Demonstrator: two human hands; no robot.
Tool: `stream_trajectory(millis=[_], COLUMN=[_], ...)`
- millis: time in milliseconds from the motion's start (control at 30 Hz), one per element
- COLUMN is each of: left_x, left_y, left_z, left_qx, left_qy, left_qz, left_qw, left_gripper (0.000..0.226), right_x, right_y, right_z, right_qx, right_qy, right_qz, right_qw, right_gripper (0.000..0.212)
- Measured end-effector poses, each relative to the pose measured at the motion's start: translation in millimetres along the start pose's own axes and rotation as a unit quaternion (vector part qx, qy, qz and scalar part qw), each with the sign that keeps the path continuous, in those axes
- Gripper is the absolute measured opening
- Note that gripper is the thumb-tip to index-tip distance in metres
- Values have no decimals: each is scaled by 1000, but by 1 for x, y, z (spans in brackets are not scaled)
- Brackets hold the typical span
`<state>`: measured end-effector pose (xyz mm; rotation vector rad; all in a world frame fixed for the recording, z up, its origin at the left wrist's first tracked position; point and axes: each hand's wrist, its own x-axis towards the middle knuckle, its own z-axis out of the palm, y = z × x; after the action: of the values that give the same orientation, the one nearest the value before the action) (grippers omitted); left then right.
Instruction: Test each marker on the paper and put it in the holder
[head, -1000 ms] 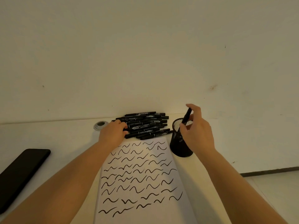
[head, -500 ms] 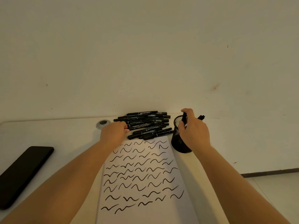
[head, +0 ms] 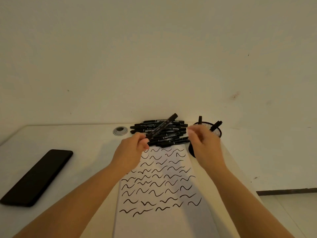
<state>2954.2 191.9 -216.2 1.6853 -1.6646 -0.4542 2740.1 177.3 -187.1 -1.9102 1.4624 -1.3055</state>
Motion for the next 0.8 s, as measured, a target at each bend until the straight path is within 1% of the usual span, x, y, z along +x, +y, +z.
stream_trajectory(millis=[67, 100, 167, 267, 300, 367, 433, 533, 600, 667, 700, 800], left_x=[-25, -36, -55, -76, -82, -94, -107, -124, -134, -140, -142, -148], left_y=[11, 15, 21, 23, 21, 18, 17, 15, 13, 11, 10, 10], left_z=[-4, -5, -9, -16, -17, -18, -18, -20, -21, -22, -24, -29], left_qx=[-34, -41, -25, 10, 25, 77, 146, 195, 182, 154, 144, 83], left_qy=[-16, -30, -58, -67, -56, -20, 15, 57, 44, 7, -6, -35], left_qz=[24, 34, 52, 72, 80, 110, 150, 214, 203, 160, 144, 109], left_qw=[999, 998, 997, 995, 995, 991, 978, 956, 961, 975, 979, 990], left_gripper=[12, 12, 14, 8, 5, 16, 21, 16, 24, 37, 37, 24], right_x=[-18, -27, -44, -69, -77, -93, -106, -119, -124, -129, -130, -136], right_y=[-16, -21, -30, -35, -36, -37, -39, -43, -45, -48, -49, -52], right_z=[8, 12, 20, 31, 35, 42, 48, 53, 54, 55, 56, 58], right_qx=[137, 181, 236, 265, 266, 278, 292, 297, 295, 291, 293, 302], right_qy=[-104, -133, -149, -123, -108, -74, -49, -41, -44, -44, -44, -48], right_qz=[87, 108, 111, 125, 140, 173, 205, 236, 239, 233, 229, 219], right_qw=[981, 968, 954, 948, 948, 942, 933, 924, 924, 927, 927, 927], right_gripper=[14, 14, 16, 20, 20, 21, 24, 28, 29, 30, 30, 31])
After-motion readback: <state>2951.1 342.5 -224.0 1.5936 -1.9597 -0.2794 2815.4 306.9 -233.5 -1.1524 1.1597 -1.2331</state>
